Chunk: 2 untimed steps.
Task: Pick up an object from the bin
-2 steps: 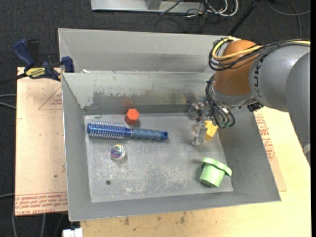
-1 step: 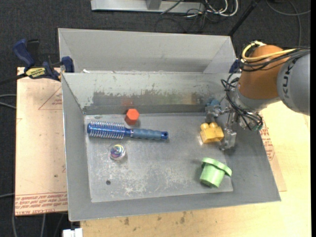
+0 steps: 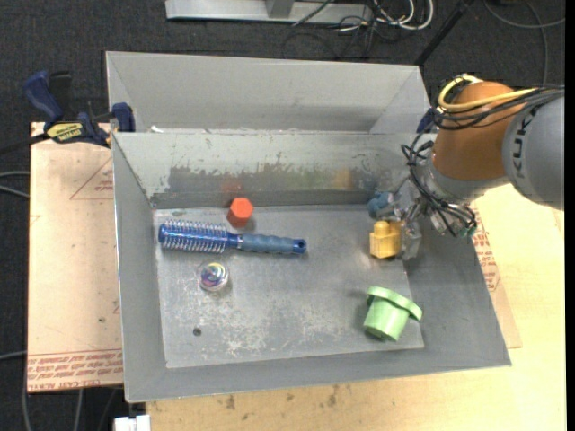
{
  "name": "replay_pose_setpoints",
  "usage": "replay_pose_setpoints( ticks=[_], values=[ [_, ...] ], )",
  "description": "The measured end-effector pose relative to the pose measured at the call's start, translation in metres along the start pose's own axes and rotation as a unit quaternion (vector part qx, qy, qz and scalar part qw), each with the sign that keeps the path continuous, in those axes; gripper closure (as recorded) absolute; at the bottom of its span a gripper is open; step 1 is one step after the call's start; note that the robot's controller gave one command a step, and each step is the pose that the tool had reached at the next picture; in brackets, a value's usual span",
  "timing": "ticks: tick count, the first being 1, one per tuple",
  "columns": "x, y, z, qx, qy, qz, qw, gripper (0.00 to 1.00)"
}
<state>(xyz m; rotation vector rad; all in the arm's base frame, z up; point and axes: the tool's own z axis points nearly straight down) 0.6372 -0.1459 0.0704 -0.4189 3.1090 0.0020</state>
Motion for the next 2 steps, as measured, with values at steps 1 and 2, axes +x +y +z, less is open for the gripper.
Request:
replay_pose_setpoints(
  ticks=[1, 2],
  values=[
    [-0.014, 0.005, -0.110, 0.003, -0.0039, 0.012, 0.9999, 1.00],
    [0.012, 0.019, -0.301, 0.003, -0.0039, -0.008, 1.0000, 1.00]
  ],
)
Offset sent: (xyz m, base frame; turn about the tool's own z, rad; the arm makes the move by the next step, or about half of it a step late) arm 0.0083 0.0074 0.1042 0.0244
